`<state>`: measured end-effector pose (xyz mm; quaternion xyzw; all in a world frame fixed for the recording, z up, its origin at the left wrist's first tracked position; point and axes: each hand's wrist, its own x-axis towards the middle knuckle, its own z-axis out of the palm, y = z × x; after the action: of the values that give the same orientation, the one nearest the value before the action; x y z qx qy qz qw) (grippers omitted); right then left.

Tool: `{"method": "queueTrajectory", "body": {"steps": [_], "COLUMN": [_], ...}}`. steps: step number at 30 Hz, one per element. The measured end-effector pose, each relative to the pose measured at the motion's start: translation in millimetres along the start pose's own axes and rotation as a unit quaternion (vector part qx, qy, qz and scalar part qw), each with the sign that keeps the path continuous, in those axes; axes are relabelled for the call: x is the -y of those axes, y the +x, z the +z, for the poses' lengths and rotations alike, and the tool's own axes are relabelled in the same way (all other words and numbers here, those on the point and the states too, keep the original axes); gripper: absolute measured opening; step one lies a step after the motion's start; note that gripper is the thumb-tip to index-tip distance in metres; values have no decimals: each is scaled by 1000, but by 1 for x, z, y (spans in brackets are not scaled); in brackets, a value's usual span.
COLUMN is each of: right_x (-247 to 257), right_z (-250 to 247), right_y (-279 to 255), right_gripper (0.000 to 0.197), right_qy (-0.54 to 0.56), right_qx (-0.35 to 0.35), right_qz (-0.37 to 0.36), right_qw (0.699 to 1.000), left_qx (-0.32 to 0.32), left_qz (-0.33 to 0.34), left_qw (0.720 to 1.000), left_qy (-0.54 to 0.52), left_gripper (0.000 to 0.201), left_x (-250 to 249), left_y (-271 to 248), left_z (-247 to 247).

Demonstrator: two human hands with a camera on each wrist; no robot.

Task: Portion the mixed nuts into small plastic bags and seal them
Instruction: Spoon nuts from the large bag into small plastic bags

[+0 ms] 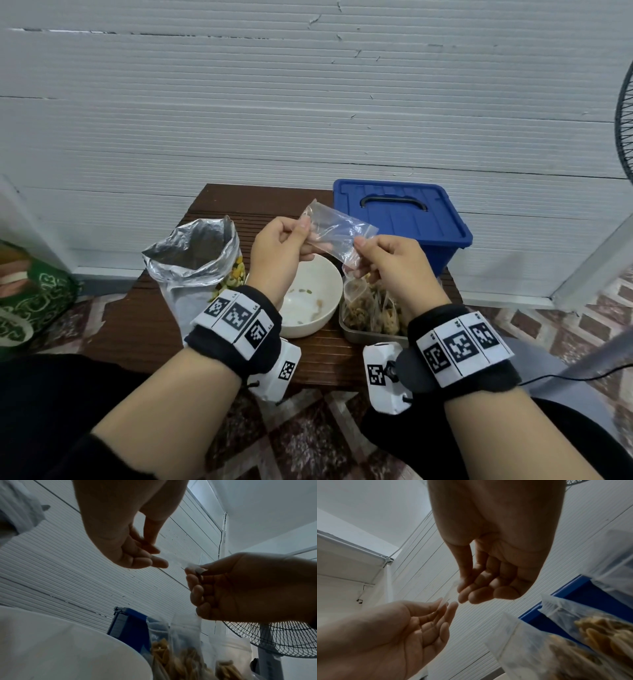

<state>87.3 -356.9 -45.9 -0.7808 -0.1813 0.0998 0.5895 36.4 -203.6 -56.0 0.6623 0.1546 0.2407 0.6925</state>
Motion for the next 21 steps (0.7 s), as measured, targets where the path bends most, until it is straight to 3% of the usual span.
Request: {"method": "queueTrajectory", "body": {"steps": [6,8,10,12,14,17,21], "right_x": [2,1,1,2,3,4,5], "right_z": [0,-1,-3,-4,-5,-4,-3], "right_y": [0,0,0,-1,0,0,-1], "right_gripper": [31,32,33,32,31,28,28], "right_qy": [-24,-41,-65,-78,-86,-100,-108], "right_qx": [-24,-24,-18,-12,-6,6,24], "right_qz": [-1,-4,-12,-17,-25,-35,-40], "right_qw": [999,999,998,997,996,994,993], "left_qx": [-14,-19,5,67,148,207,196], "left_qz": [-54,-35,40,125,176,216,235], "left_qw": [998,999,992,966,920,863,872], "left_qy": [-10,33,116,217,318,406,381], "left_gripper": [9,29,59,86,104,100,77], "left_x": [1,1,-2,-6,-7,-6,-3], "left_y": [1,0,-3,-5,-4,-2,0], "left_z": [-1,-2,-5,-8,-11,-12,-11]}}
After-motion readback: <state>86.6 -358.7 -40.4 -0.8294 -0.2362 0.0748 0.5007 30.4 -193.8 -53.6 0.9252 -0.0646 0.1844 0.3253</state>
